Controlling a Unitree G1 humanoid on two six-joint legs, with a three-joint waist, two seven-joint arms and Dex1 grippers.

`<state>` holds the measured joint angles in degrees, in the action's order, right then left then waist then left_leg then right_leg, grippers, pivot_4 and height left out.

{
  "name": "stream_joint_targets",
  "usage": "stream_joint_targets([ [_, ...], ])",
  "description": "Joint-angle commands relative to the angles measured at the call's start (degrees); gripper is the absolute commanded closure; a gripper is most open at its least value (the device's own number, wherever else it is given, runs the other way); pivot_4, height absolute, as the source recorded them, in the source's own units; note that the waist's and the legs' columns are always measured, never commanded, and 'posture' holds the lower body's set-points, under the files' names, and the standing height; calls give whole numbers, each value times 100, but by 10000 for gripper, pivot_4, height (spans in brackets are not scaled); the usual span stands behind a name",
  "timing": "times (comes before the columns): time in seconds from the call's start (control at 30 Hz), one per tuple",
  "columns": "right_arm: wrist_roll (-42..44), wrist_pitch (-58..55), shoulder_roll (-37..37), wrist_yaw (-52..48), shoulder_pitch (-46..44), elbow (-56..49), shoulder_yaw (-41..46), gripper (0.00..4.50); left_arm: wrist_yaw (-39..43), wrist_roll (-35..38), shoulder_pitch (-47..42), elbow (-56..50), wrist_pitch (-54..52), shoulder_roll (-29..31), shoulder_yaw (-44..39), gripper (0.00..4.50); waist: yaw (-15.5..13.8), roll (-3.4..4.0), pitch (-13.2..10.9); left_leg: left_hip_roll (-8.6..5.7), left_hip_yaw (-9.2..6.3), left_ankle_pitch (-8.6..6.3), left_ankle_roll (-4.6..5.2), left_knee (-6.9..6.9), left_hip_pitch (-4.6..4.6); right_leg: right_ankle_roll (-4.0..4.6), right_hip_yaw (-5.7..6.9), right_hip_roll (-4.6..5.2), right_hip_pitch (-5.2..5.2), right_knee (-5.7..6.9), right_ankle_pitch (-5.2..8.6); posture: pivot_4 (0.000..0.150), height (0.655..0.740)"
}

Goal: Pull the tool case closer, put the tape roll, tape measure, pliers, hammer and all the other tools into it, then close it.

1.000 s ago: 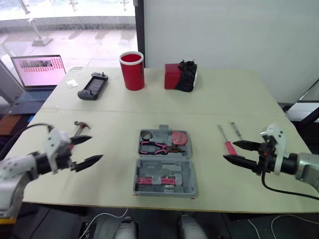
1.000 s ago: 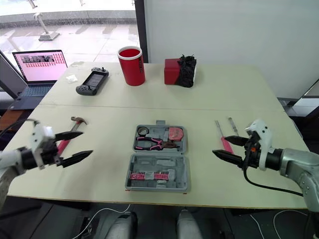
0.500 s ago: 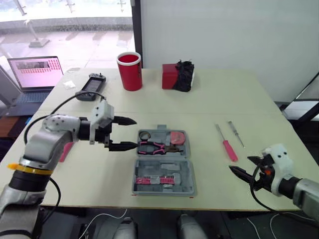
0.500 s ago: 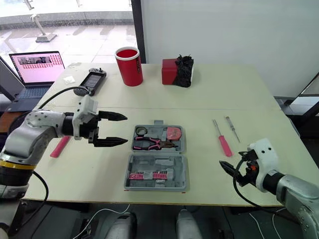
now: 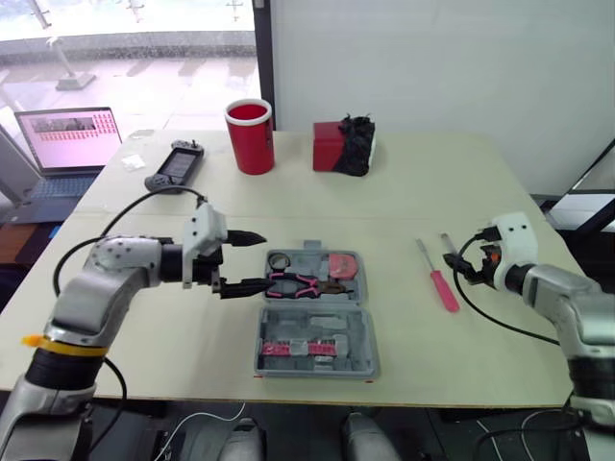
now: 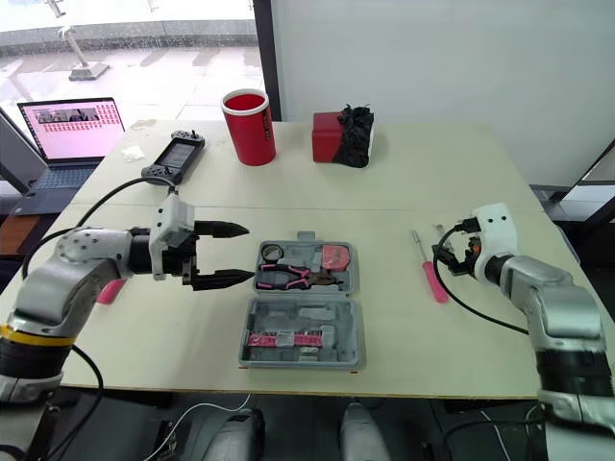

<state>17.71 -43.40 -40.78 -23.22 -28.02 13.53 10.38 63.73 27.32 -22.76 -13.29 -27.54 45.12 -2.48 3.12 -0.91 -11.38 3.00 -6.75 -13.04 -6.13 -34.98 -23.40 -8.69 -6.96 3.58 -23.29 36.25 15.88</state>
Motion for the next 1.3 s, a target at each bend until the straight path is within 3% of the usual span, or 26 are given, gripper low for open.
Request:
stream_joint_targets([
  [0.03, -315, 510, 153, 134, -642, 1183, -21, 517, -329, 246, 329, -678, -251, 176, -555, 123, 20, 1, -1, 0, 0, 0, 0, -2, -1, 0, 0, 1, 1, 0, 0, 1500, 7400],
  [0.4, -919, 1850, 456, 48, -1869, 4095, -236, 517, -744, 679, 1275, -1590, -877, 672, -1515, 123, 104, 10, -7, -1, 0, 0, 0, -4, 1, -1, 0, 0, 5, 1, -1, 1500, 7400],
  [0.87, -1175, 2684, 645, -164, -2260, 5188, -260, 517, -1043, 813, 1397, -1823, -1078, 772, -1599, 123, 156, 11, -8, -1, 0, 1, -1, -7, 4, -3, -1, 0, 7, 6, -2, 1500, 7400],
  [0.9, -1185, 2701, 646, -172, -2282, 5232, -265, 5893, -1055, 802, 1429, -1836, -1074, 780, -1620, 0, 161, 11, -8, -1, 0, 1, -1, -7, 4, -2, -1, 0, 7, 6, -3, 1500, 7400],
  [0.93, -1191, 2727, 652, -191, -2300, 5275, -263, 8369, -1070, 790, 1452, -1844, -1071, 786, -1634, 0, 163, 11, -8, -1, 0, 1, -1, -7, 4, -2, -1, 0, 7, 6, -3, 1500, 7400],
  [1.17, -1259, 2843, 709, -248, -2365, 5432, -257, 43823, -1207, 792, 1488, -1914, -1088, 756, -1568, 0, 191, 11, -7, -1, 0, 1, -1, -8, 4, -3, -1, 0, 8, 7, -3, 1500, 7400],
  [1.3, -1307, 2844, 643, -333, -2354, 5422, -272, 44545, -1235, 788, 1511, -1919, -1080, 744, -1530, 0, 212, 11, -8, -1, 0, 1, -1, -11, 5, -4, -1, 0, 10, 8, -3, 1500, 7400],
])
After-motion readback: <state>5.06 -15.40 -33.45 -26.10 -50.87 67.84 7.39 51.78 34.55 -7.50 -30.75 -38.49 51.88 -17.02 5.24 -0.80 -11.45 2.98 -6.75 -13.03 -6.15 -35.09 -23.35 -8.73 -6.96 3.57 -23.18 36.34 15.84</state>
